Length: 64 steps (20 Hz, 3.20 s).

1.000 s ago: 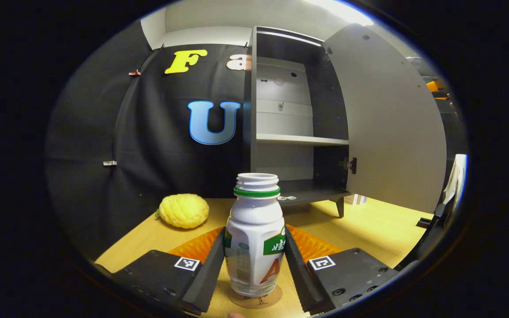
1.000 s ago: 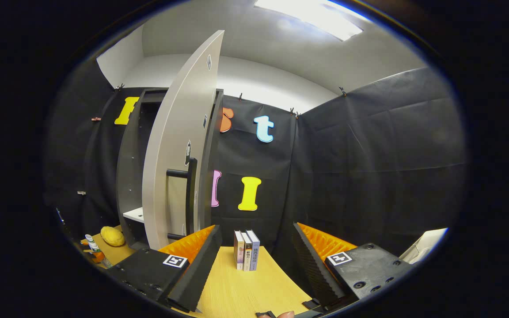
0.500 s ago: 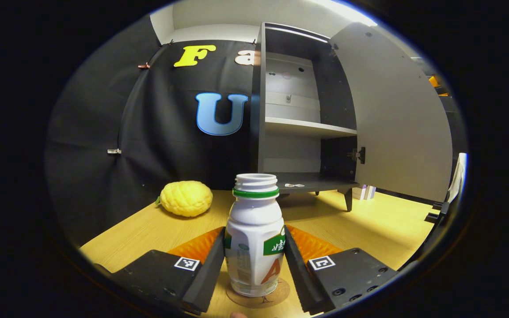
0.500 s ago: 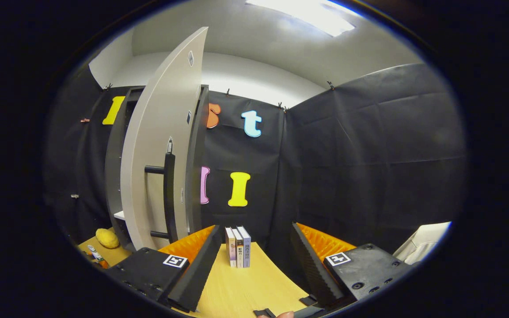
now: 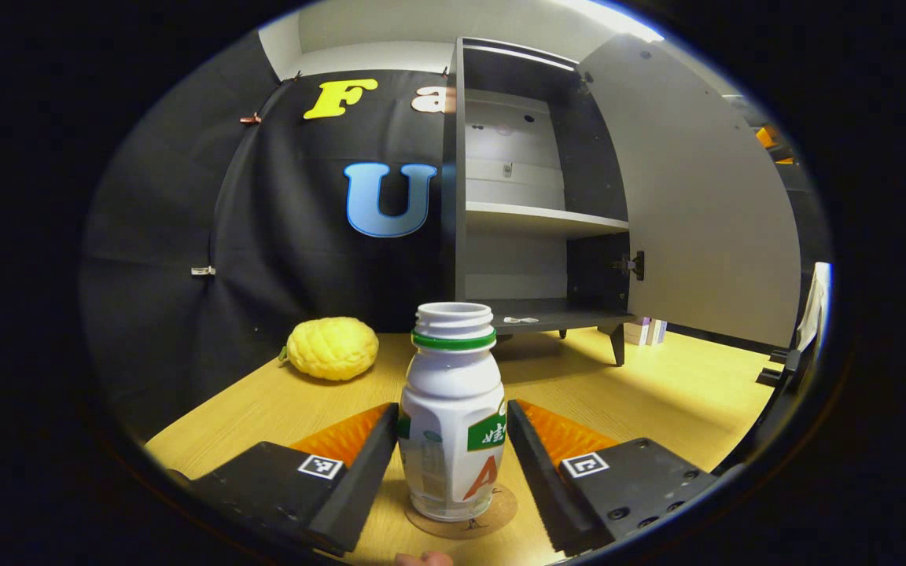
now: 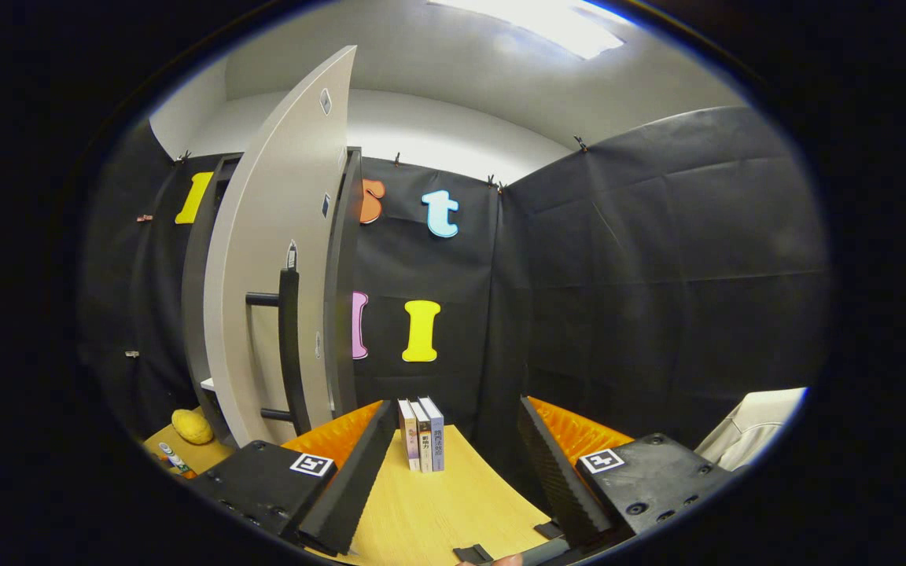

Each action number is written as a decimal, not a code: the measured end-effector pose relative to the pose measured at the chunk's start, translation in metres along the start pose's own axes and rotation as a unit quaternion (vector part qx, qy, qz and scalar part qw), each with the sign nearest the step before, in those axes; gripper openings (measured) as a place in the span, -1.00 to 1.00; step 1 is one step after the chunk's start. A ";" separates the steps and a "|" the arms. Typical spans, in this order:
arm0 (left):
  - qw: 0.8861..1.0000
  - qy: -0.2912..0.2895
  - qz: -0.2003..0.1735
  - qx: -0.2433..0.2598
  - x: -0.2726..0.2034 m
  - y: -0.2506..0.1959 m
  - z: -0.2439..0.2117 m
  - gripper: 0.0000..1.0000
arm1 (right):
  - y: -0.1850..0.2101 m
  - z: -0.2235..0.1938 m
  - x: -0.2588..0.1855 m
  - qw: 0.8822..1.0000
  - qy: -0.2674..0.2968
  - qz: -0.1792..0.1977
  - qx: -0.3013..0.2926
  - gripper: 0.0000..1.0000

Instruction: Open the cabinet door with the right hand, grasp the bottle in the cabinet with the left hand and place it on the coaster, then close the cabinet door with the right hand.

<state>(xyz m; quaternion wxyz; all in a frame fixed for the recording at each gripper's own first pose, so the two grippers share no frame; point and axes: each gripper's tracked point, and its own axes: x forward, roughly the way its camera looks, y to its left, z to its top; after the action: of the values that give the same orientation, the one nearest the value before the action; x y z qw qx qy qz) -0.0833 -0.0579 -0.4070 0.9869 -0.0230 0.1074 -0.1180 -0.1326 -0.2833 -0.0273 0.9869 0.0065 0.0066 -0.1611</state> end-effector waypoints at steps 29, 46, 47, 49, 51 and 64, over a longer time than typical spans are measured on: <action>0.997 -0.064 0.024 0.018 -0.074 -0.032 0.308 0.89 | 0.036 0.010 0.027 0.998 0.030 0.050 0.040 0.95; 0.994 -0.068 0.080 0.007 -0.101 0.014 0.323 0.86 | 0.094 0.007 0.006 0.992 0.041 0.092 0.081 0.94; 0.994 -0.069 0.081 0.010 -0.102 0.015 0.325 0.86 | 0.102 0.006 0.003 0.991 0.042 0.098 0.085 0.94; 0.994 -0.070 0.083 0.018 -0.102 0.016 0.325 0.86 | 0.121 0.005 -0.002 0.988 0.046 0.112 0.094 0.94; 0.994 -0.074 0.081 0.017 -0.103 0.015 0.326 0.86 | 0.141 0.005 -0.006 0.986 0.048 0.128 0.098 0.94; 0.994 -0.064 0.094 0.000 -0.102 0.025 0.318 0.86 | 0.238 0.001 -0.012 0.976 0.054 0.181 0.112 0.94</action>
<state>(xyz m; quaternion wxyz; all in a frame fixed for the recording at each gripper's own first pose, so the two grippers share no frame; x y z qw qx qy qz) -0.1054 -0.0025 -0.0776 0.9985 -0.0202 0.0457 -0.0231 -0.0681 -0.0541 -0.0233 0.9908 0.1271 0.0404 0.0210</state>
